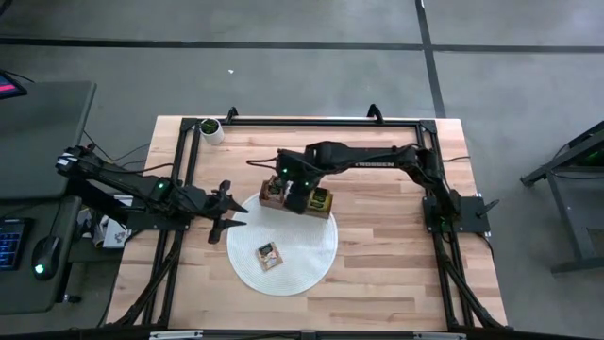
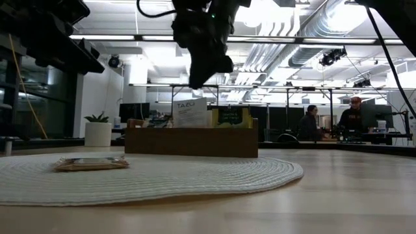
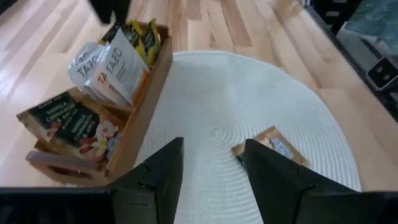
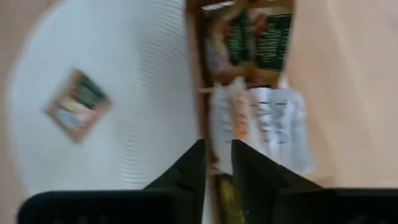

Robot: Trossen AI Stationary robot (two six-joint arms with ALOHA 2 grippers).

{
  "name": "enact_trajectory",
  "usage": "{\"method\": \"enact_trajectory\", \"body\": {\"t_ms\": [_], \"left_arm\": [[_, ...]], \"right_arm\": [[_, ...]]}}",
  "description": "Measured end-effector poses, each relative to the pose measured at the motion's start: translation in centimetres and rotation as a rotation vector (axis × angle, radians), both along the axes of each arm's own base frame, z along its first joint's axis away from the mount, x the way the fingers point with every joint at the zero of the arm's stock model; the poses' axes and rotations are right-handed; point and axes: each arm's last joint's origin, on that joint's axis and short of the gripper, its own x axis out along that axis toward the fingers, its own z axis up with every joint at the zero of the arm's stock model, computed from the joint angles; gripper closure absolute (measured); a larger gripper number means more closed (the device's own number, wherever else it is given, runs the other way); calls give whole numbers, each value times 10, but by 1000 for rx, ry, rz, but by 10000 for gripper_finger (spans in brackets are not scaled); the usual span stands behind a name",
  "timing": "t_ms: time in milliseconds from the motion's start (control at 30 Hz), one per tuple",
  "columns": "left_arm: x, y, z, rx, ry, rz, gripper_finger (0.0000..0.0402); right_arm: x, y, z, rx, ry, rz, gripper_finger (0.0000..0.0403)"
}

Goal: Pick & Place Tea
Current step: Put the brown tea bag into the left section of the wooden organizer

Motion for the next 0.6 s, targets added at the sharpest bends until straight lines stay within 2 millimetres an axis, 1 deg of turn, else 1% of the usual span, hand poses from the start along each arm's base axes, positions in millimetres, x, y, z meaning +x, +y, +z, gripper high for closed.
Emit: {"method": "enact_trajectory", "body": {"t_ms": [67,133,233,333,400,467,500,600], "left_arm": [[-1,0,-2,5,20,1,232],[-2,1,-3,7,35,2,232],[-2,1,-4,10,45,2,232],[-1,0,-6,4,60,8,232],[0,0,-7,0,72,12,232],[1,-1,-9,-1,88,6,232],[2,-1,-10,-3,99,-4,232],[7,-4,-14,-14,122,-32,232]], "right_arm": [[2,6,2,57,-25,-22,319],[7,19,4,71,-68,-12,300],[11,46,6,37,-115,2,283],[15,73,9,10,-176,-27,281],[18,90,13,19,-236,-32,289],[24,104,10,20,-287,-44,308],[25,111,9,29,-305,-51,323],[32,128,-6,51,-308,-58,382]]}}
